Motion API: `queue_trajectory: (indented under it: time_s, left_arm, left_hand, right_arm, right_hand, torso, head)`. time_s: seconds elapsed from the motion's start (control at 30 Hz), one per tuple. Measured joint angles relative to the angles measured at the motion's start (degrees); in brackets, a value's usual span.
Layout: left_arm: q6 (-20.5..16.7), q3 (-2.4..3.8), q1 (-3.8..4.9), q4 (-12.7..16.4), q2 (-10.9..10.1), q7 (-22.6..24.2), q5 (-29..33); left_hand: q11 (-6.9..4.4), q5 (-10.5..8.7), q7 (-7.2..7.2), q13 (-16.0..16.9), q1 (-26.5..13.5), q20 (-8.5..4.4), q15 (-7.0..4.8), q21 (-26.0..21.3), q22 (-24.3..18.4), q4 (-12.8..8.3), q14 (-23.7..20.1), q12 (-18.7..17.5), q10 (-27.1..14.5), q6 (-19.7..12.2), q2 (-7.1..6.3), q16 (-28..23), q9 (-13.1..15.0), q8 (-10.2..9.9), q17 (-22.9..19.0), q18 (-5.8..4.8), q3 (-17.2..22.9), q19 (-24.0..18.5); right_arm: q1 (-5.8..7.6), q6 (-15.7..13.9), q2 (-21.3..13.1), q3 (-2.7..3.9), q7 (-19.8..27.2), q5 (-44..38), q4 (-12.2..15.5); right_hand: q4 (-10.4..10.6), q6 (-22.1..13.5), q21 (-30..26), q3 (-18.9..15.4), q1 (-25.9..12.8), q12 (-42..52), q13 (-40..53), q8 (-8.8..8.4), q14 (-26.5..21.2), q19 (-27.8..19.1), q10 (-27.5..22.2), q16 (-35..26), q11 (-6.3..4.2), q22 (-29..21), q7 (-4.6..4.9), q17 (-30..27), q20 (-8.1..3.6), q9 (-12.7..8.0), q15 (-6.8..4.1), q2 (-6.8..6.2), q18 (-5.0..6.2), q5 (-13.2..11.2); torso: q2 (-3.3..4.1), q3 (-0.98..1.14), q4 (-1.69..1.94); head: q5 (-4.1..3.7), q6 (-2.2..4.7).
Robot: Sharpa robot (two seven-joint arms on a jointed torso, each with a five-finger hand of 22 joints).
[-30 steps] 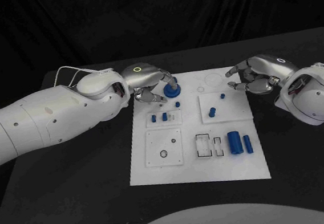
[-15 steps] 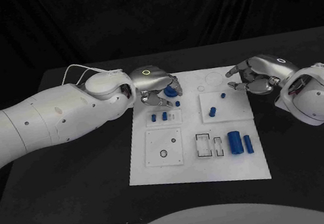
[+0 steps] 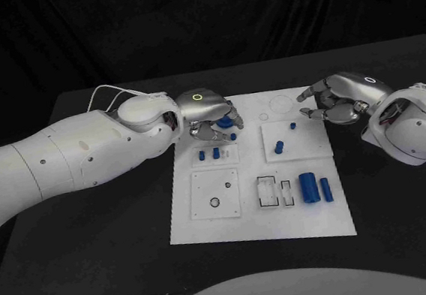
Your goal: Assemble the parts on the task board
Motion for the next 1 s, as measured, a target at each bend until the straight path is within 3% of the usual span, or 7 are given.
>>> queue_trajectory:
  time_s: [0.27, 0.43, 1.0]
  left_arm:
    - [0.4, 0.01, -0.14, -0.4, 0.7, 0.0, -0.1]
    - [0.7, 0.01, -0.36, -0.6, 1.1, -0.1, -0.1]
    - [1.3, 0.01, -1.49, -2.4, 2.2, -0.9, -0.1]
  left_hand:
    - [0.65, 1.42, 1.39, -0.4, 1.1, 0.0, 0.41, -0.2, 0.0, -0.9, -0.4, 0.0, 2.5, 1.4, 0.17, 0.3, -0.9, 0.0, -0.5, 0.0, 2.7, 0.0]
    - [0.77, 1.42, 1.53, -0.5, 1.3, 0.0, 0.41, -0.2, 0.0, -1.1, -0.4, 0.0, 4.4, 3.0, -0.05, 0.5, -1.1, 0.3, -0.8, 0.0, 4.1, 0.0]
    - [0.75, 1.18, 1.55, -0.7, 1.4, 0.0, 0.61, -0.9, 0.0, -1.4, -1.4, -0.4, 5.2, 4.6, -0.44, 0.5, -1.1, 0.9, -2.9, 0.0, 5.5, 0.0]
  right_arm:
    - [-0.01, 0.0, 0.0, 0.0, 0.0, 0.0, 0.0]
    - [-0.01, 0.0, 0.0, 0.0, 0.0, 0.0, 0.0]
    - [-0.02, 0.0, -0.2, 0.0, 0.0, 0.0, 0.1]
  right_hand:
    - [0.0, 0.0, 0.0, 0.0, 0.0, 0.0, 0.0, 0.0, 0.0, 0.0, 0.0, 0.0, 0.0, 0.0, 0.0, 0.0, 0.0, 0.0, 0.0, 0.0, 0.0, 0.0]
    - [0.2, 0.2, 0.0, 0.2, 0.0, 0.0, 0.0, 0.0, 0.0, 0.0, 0.0, 0.0, 0.0, 0.0, -0.21, 0.0, 0.0, 0.0, 0.0, 0.0, 0.0, 0.0]
    - [0.2, 0.2, 0.0, 0.2, 0.0, 0.0, 0.0, 0.0, 0.0, 0.0, 0.0, 0.0, 0.0, 0.0, -0.21, 0.0, 0.0, 0.0, 0.0, 0.0, 0.0, 0.0]
  torso:
    - [0.1, 0.08, -0.01]
    - [0.1, 0.07, 0.03]
    - [-0.03, 0.02, 0.14]
  head:
    - [-0.04, 0.0]
    - [-0.14, 0.0]
    - [-0.26, 0.0]
